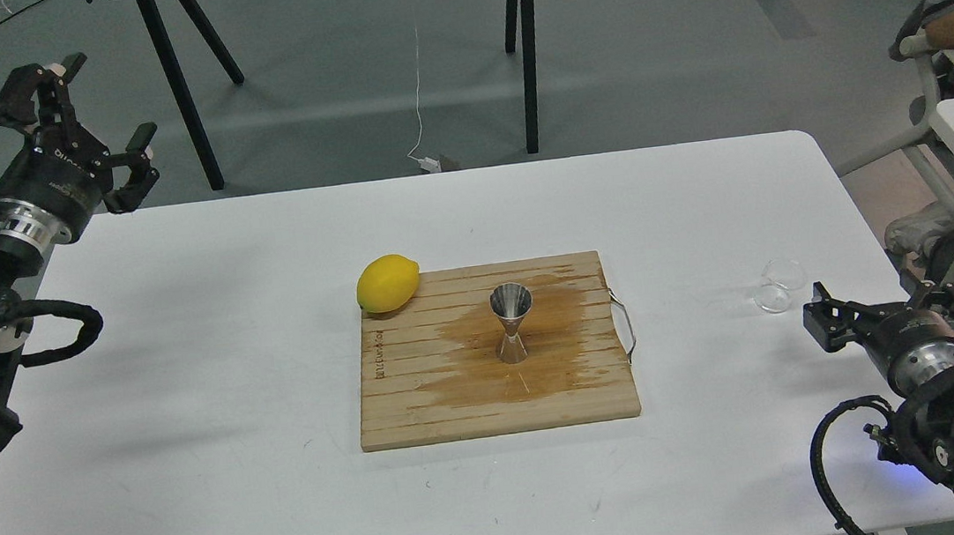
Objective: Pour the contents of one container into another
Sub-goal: 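Move the right gripper down to the small clear glass cup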
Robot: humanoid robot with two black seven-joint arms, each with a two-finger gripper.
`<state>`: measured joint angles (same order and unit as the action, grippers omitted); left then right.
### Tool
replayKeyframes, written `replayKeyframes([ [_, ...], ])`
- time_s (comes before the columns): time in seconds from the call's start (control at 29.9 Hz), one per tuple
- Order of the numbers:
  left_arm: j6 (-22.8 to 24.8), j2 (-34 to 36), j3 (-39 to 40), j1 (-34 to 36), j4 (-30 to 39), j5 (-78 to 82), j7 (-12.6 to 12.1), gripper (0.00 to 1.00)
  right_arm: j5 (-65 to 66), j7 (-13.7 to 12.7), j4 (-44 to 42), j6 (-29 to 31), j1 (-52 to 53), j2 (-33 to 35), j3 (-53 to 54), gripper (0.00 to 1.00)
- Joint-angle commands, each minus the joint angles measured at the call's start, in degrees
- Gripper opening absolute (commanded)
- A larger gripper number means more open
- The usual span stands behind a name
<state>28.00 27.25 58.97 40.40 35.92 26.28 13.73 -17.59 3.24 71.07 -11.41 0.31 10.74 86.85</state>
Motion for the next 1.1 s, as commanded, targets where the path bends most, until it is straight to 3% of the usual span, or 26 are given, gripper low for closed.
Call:
replayKeyframes([
  [0.0, 0.00, 0.09, 0.00, 0.03, 0.03, 0.00, 0.07, 0.99, 0.01, 0.10, -5.31, -0.19, 4.16, -1.24, -2.56, 0.98],
  [0.27, 0.00, 0.09, 0.00, 0.03, 0.03, 0.00, 0.07, 0.99, 0.01, 0.01, -11.12, 0.69, 8.64, -2.65, -8.98, 0.98],
  [0.6, 0.00, 0.09, -0.09, -0.06, 0.03, 0.17, 0.16, 0.99, 0.01, -0.08, -18.24, 3.67, 12.07, -3.45, -9.51, 0.95],
  [1.07, 0.00, 0.52, -0.09, -0.41, 0.03, 0.17, 0.25, 0.99, 0.01, -0.08, -21.85, 9.29, 12.43, -4.41, -9.07, 0.87],
])
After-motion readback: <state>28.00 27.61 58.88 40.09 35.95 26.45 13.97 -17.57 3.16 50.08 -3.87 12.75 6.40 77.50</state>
